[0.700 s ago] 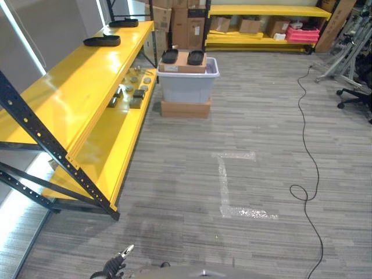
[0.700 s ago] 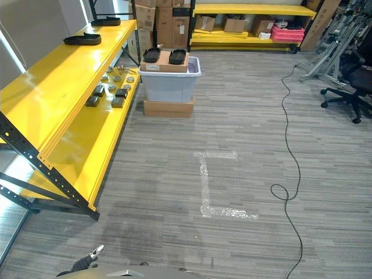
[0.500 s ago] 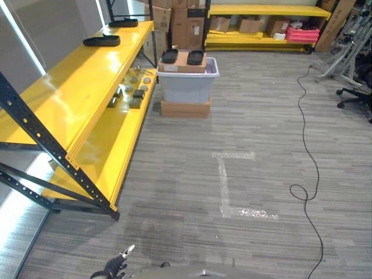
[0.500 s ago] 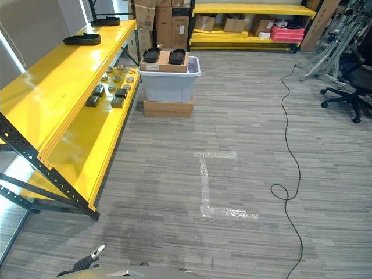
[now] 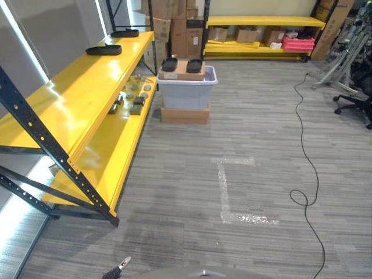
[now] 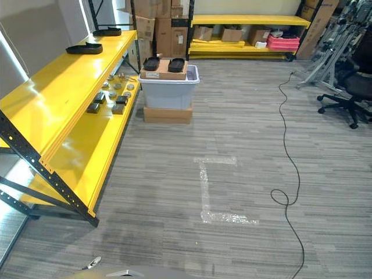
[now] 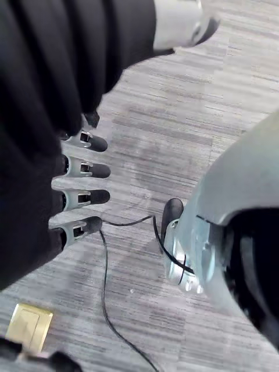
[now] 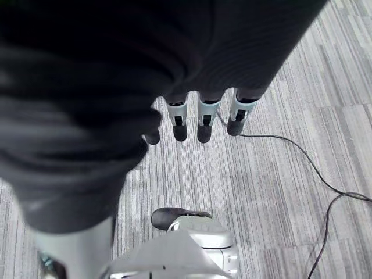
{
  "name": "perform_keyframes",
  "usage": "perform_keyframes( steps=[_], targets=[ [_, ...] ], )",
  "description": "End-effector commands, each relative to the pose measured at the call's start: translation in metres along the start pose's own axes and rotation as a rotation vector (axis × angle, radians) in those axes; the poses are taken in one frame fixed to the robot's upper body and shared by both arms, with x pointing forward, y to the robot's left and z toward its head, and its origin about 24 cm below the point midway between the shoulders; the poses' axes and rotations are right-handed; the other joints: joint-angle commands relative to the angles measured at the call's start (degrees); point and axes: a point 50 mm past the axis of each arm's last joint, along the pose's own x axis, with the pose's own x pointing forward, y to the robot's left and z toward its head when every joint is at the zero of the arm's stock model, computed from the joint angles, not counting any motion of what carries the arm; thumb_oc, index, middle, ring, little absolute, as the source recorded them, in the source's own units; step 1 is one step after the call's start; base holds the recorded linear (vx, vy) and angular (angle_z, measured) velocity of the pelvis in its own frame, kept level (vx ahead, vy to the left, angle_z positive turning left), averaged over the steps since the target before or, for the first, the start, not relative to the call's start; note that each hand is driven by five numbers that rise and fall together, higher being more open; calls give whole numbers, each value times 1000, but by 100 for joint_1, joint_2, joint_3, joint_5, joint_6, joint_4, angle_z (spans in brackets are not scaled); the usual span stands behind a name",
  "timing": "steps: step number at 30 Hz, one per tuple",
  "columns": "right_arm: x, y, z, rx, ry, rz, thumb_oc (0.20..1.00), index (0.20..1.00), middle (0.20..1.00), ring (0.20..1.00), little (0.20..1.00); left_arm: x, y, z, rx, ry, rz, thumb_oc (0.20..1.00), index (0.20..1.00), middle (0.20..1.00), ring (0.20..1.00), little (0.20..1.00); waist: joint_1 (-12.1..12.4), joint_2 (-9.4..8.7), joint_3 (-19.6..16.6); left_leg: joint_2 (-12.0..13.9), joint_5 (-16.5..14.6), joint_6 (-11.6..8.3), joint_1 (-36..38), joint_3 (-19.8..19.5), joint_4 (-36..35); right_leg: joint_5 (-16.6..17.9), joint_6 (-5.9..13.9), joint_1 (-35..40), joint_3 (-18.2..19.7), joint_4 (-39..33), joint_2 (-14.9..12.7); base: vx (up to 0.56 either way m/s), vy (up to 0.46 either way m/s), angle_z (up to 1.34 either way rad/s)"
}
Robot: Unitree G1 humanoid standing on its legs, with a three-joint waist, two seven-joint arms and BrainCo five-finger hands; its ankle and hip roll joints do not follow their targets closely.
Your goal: Move parts from the plastic box to the shelf.
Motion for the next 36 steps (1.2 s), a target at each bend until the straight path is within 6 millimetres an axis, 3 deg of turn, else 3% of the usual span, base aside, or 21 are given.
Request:
perform_keyframes(
  steps=[1,11,13,16,19,22,26,29,30,31,32,36],
  targets=[
    [-1,-1,-1,12,40,3,1000,1000,1000,1000,1000,3,-2,15,-13,-11,37,1000,1000,1000,1000,1000,89,-171,57,1,-71,-88,-30,11,-54,608,517,148,34,-582,-376,0,0,0],
    [0,-5,0,23,14,-16,1000,1000,1000,1000,1000,3,-2,18,-22,-28,67,1000,1000,1000,1000,1000,85,-165,72,-10,-95,-83,-7,11,-14,608,520,169,48,-563,-396,3,3,0],
    [-1,-7,9,51,-61,-28,1000,1000,1000,1000,1000,3,-2,27,-78,-98,96,1000,1000,1000,1000,1000,105,-168,73,-19,-105,-81,2,-23,9,622,522,188,53,-576,-402,19,20,0],
    [-10,-15,55,155,-310,-46,1000,1000,1000,1000,1000,1,2,46,-155,-206,88,1000,1000,1000,1000,1000,138,-184,95,-63,-157,-52,-43,-93,139,636,541,164,114,-544,-430,37,55,0],
    [-16,-19,73,183,-384,-46,1000,1000,1000,1000,1000,-1,6,59,-180,-265,66,1000,1000,1000,1000,1000,141,-206,173,-136,-214,23,-109,-149,266,642,568,85,201,-425,-490,14,93,-1],
    [-17,-17,76,204,-389,-43,1000,1000,1000,1000,1000,-1,5,62,-159,-271,50,1000,1000,1000,1000,1000,143,-210,201,-182,-246,80,-131,-175,303,604,590,16,260,-263,-537,29,93,-3],
    [-19,-14,81,227,-405,-27,1000,1000,1000,1000,1000,-1,3,65,-106,-272,36,1000,1000,1000,1000,1000,108,-178,350,-301,-324,301,-246,-274,469,527,635,-428,420,682,-624,8,114,-6],
    [-21,-11,86,247,-429,-1,1000,1000,1000,1000,1000,-2,7,70,-100,-281,37,1000,1000,1000,1000,1000,69,-122,609,-408,-445,536,-354,-342,748,1027,791,-1359,432,2191,-789,-20,127,-10],
    [-23,-10,92,253,-456,16,1000,1000,1000,1000,1000,-3,9,75,-87,-288,43,1000,1000,1000,1000,1000,75,-81,784,-439,-564,622,-429,-297,956,1363,806,-1921,326,2780,-839,116,30,-31],
    [-25,-9,96,244,-473,30,1000,1000,1000,1000,1000,-4,12,76,-98,-295,45,1000,1000,1000,1000,1000,49,-191,849,-557,-705,601,-421,-281,1079,1572,897,-2003,189,2259,-867,145,-24,-30],
    [-25,-9,97,243,-475,31,1000,1000,1000,1000,1000,-4,13,76,-99,-296,46,1000,1000,1000,1000,1000,45,-198,857,-563,-721,596,-413,-282,1091,1586,905,-1993,174,2195,-865,224,-134,-35],
    [-28,-6,102,219,-501,58,1000,1000,1000,1000,1000,-5,18,76,-93,-307,46,1000,1000,1000,1000,1000,-32,-494,904,-788,-1078,539,-192,-467,1231,1836,1033,-1843,153,443,-939,343,-214,-21]
  ],
)
